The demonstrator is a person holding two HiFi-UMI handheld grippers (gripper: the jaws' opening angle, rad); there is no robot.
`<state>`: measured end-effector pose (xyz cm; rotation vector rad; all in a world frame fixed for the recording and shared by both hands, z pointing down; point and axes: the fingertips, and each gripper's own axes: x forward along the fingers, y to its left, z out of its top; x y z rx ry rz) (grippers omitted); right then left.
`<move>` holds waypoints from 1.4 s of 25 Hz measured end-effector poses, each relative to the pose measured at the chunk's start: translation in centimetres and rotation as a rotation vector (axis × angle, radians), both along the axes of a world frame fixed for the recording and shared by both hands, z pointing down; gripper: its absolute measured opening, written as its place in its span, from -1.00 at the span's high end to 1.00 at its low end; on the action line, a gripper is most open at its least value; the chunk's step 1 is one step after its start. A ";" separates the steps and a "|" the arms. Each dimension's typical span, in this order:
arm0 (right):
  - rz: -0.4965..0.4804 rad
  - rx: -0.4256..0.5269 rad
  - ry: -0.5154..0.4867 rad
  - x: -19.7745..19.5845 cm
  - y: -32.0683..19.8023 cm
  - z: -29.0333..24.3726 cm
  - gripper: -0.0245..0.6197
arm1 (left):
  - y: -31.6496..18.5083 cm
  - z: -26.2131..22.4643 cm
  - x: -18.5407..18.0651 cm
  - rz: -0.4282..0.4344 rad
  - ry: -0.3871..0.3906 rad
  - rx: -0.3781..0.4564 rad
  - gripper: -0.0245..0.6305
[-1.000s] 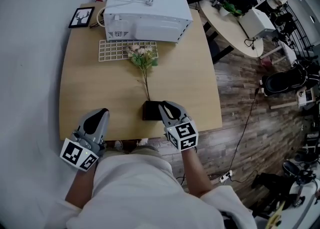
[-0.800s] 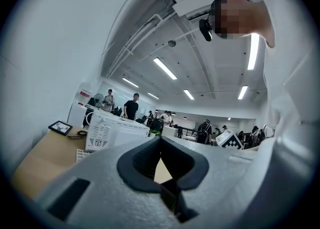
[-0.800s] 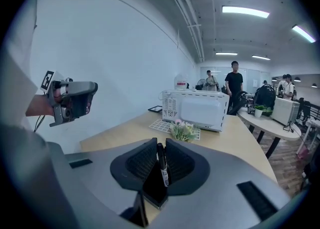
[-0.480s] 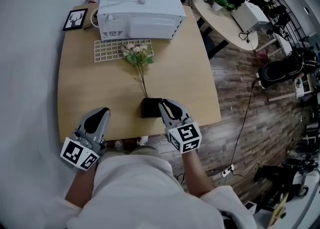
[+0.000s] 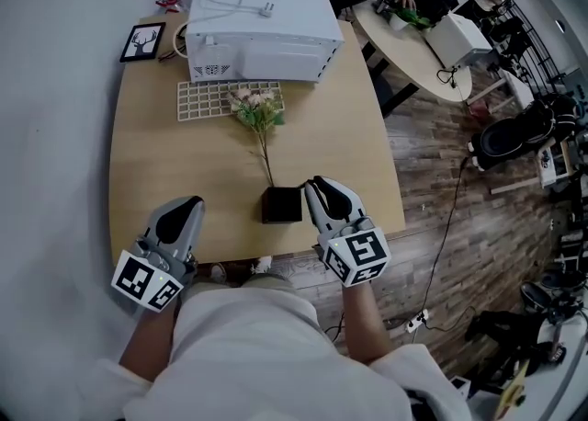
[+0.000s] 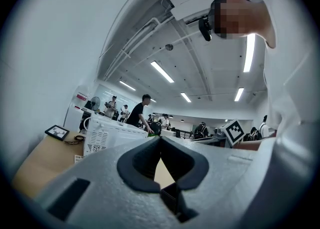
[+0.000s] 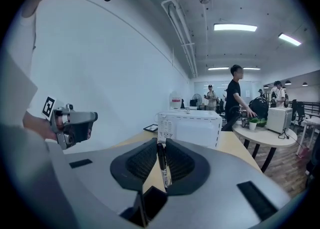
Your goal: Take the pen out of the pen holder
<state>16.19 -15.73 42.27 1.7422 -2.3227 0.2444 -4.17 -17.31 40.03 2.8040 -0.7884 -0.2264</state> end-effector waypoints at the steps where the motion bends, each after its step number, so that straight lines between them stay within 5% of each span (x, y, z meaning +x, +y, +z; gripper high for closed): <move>1: 0.002 0.012 -0.004 0.0 0.0 -0.6 0.75 | -0.1 -0.2 0.0 -0.001 0.001 0.004 0.88; 15: 0.009 0.134 0.007 0.7 -0.1 -6.9 0.75 | -2.5 -2.3 0.7 0.023 0.052 0.054 0.89; 35: 0.199 0.202 0.084 9.2 2.1 -10.6 0.75 | -6.9 -5.3 -1.9 -0.091 0.057 0.134 0.89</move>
